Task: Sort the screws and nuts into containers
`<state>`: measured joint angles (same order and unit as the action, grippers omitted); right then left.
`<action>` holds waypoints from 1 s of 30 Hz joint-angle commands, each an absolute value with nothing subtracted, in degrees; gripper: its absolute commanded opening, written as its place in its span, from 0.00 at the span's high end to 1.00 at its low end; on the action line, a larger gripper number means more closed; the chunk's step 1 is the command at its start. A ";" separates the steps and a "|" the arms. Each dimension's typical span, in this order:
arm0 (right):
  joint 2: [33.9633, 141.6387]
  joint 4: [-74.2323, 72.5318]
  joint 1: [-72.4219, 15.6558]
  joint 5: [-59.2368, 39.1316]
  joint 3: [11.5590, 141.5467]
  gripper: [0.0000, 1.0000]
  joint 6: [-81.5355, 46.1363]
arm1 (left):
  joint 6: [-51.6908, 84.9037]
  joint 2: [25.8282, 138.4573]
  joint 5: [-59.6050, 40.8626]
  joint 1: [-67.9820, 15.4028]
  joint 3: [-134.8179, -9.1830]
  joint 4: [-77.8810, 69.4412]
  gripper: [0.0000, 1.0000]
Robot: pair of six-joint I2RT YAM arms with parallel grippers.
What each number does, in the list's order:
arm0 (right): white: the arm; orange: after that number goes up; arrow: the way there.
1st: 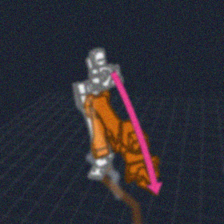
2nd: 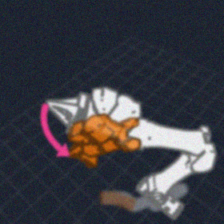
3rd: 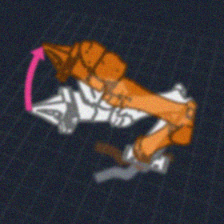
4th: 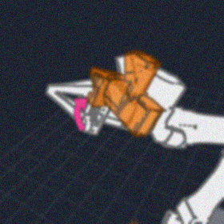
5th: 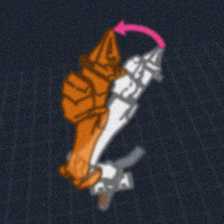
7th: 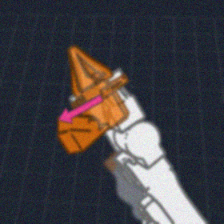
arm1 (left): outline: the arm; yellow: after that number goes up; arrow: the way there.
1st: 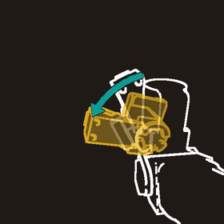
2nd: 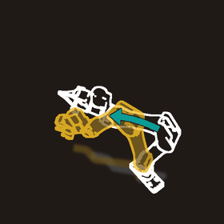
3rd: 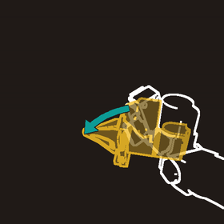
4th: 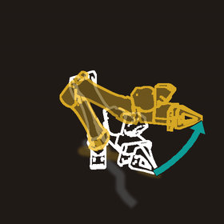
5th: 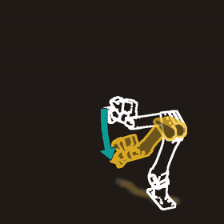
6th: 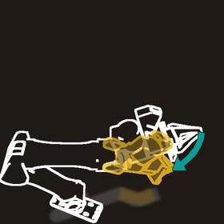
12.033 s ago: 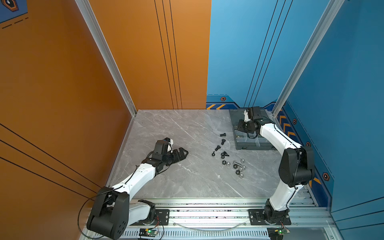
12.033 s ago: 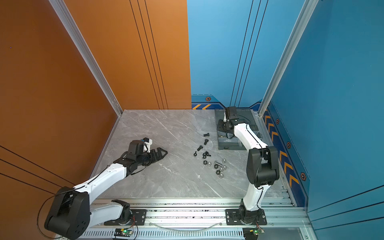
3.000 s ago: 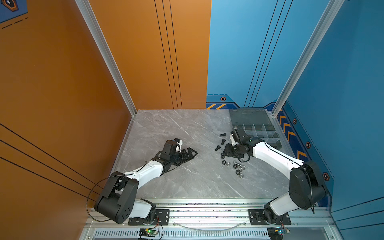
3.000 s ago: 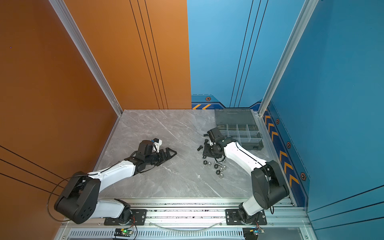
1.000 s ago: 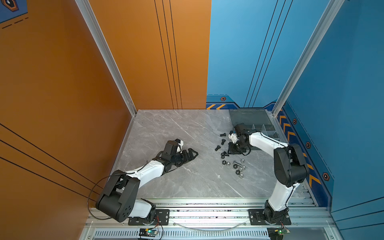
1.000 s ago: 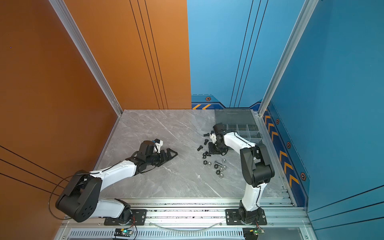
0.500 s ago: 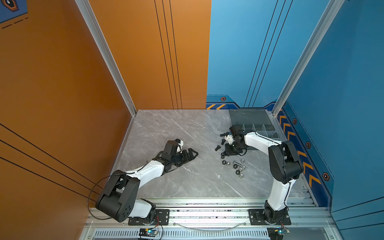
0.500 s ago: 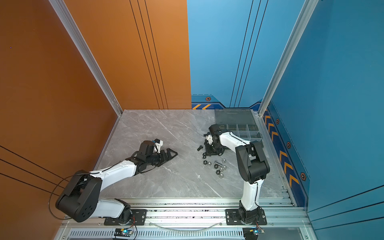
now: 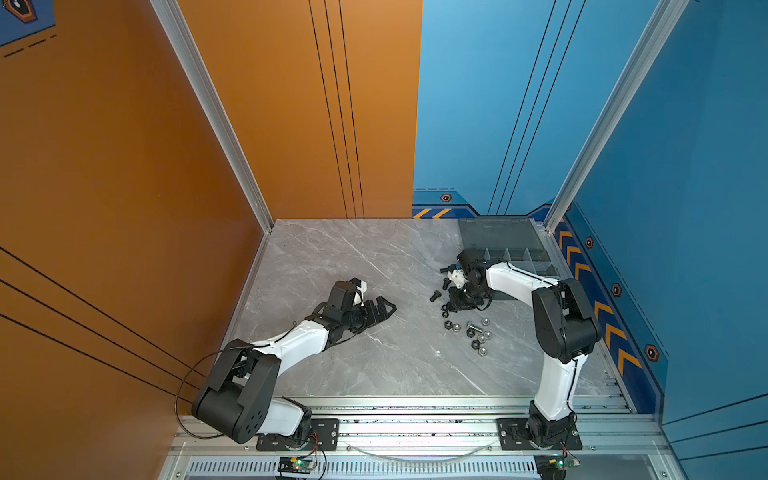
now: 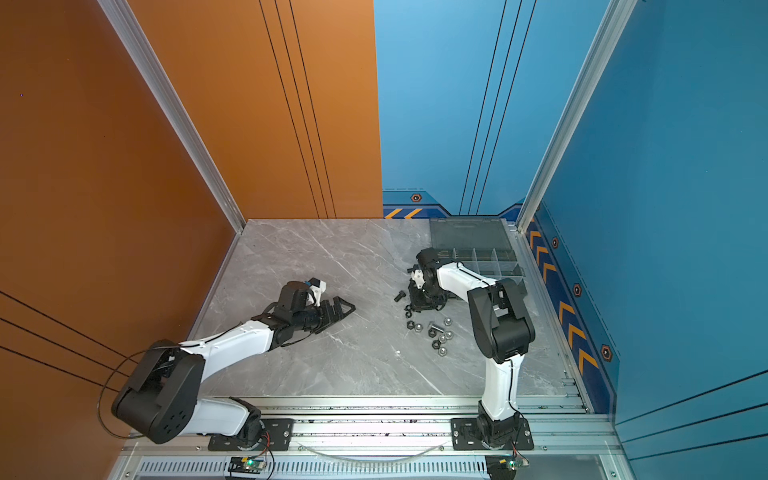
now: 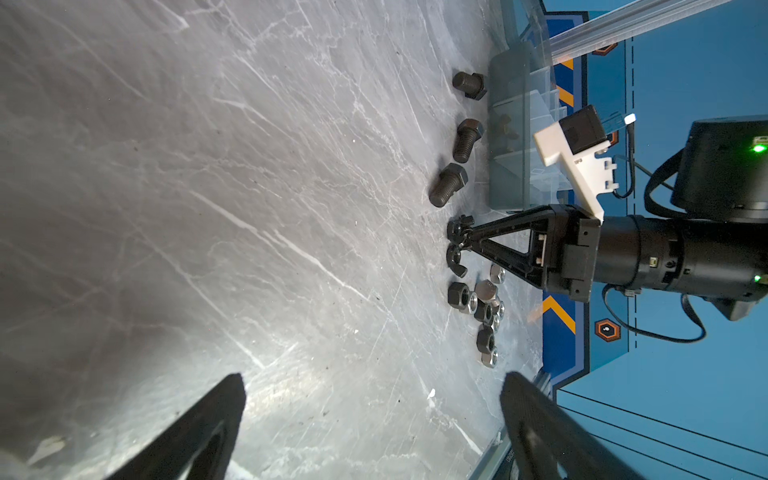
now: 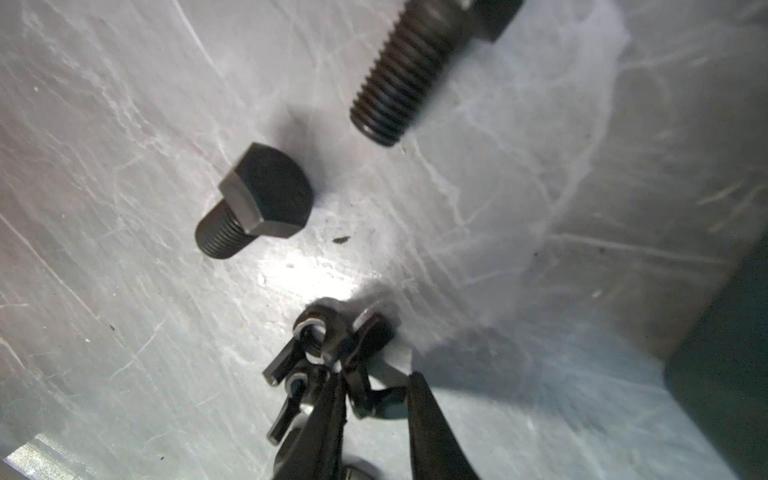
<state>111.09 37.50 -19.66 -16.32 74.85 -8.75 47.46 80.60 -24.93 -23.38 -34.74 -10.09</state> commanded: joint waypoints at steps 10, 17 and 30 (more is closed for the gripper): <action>112.41 38.23 -19.95 -15.80 75.66 0.77 -8.18 | 47.11 81.90 -25.18 -23.89 -36.36 -9.88 0.02; 112.76 38.06 -20.30 -15.41 76.34 0.75 -8.23 | 47.09 81.71 -25.18 -24.00 -36.37 -9.88 0.02; 113.40 38.17 -21.60 -12.28 77.17 0.77 -8.35 | 47.02 81.56 -25.17 -23.82 -35.61 -10.15 0.02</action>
